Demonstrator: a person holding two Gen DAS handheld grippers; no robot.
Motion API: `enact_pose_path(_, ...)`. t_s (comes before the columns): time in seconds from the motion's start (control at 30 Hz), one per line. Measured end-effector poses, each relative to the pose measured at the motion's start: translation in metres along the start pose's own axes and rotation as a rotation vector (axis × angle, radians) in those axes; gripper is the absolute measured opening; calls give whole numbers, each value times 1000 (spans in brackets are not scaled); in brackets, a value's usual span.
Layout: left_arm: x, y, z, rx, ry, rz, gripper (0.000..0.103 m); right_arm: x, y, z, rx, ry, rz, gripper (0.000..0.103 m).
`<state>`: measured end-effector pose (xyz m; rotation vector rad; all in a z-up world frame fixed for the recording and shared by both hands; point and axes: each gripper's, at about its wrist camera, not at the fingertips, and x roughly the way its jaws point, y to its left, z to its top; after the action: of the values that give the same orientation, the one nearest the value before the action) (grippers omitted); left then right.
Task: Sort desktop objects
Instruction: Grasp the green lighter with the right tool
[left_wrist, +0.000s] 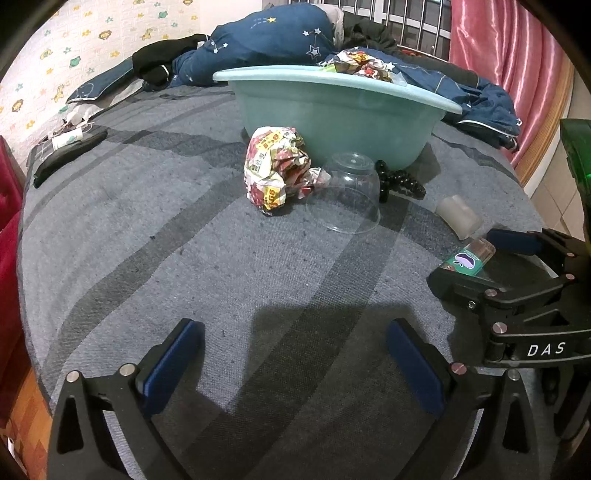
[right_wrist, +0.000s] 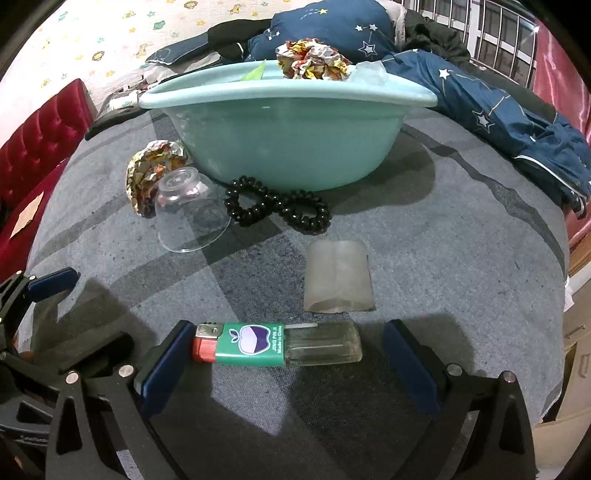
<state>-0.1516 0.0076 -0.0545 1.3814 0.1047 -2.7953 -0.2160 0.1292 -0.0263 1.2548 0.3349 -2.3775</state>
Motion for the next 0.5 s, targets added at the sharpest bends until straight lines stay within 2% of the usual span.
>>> enact_pose_path(0.1,0,-1,0,1,0,2,103,1,-2,-1,1,7,4,101)
enact_pose_path(0.13,0,-1,0,1,1,2,103,0,-2,-1,-4,7,8,91)
enact_pose_path(0.17,0,-1,0,2,0,2,103,-1,0,0,-13,4,14,87)
enact_pose_path(0.5,0,-1,2,12,-3,15,103,-15,-8,1,5,-33,24,87)
